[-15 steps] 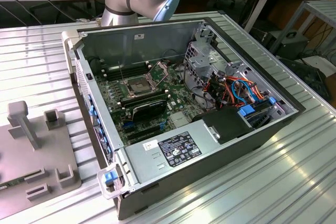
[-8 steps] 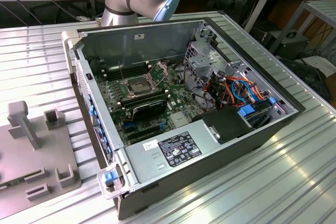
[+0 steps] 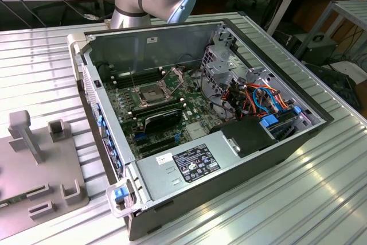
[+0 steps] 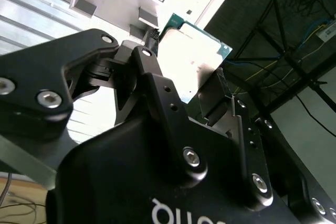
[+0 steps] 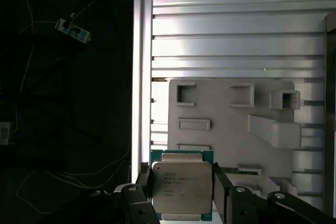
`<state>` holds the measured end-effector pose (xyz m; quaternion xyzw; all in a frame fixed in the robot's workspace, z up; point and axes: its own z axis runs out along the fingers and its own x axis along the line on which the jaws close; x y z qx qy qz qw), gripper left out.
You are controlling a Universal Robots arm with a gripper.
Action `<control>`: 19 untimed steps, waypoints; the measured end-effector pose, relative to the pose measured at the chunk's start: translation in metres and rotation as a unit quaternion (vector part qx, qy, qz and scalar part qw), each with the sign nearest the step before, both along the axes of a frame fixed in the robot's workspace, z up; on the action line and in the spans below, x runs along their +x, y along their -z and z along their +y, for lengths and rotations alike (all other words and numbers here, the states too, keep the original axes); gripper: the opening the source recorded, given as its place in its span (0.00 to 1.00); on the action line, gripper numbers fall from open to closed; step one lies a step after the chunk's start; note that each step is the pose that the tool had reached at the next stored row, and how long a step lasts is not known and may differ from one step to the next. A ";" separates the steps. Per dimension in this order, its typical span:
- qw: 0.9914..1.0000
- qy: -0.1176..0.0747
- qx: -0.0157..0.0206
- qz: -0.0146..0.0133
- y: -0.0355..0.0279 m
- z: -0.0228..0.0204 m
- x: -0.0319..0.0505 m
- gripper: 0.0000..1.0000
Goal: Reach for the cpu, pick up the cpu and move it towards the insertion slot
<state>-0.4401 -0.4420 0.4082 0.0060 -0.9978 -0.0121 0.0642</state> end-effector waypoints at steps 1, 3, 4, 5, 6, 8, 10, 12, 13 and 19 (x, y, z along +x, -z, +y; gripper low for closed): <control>1.000 0.000 0.000 0.000 -0.0035 -0.0001 0.0000 0.55; 1.000 0.000 0.000 0.000 -0.0061 -0.0001 0.0000 0.55; 1.000 0.000 0.000 0.000 -0.0063 0.0000 0.0001 0.55; 1.000 0.000 0.000 0.001 -0.0063 0.0000 0.0001 0.55; 1.000 0.000 0.000 0.000 -0.0063 0.0000 0.0001 0.55; 1.000 0.000 -0.003 0.000 -0.0060 -0.0001 0.0002 0.55; 1.000 0.000 -0.008 -0.006 -0.0049 -0.0001 0.0005 0.55; 1.000 0.000 -0.011 -0.012 -0.0042 0.0000 0.0008 0.55; 1.000 0.000 -0.012 -0.014 -0.0038 -0.0001 0.0012 0.55; 1.000 0.000 -0.013 -0.019 -0.0006 0.0000 0.0193 0.55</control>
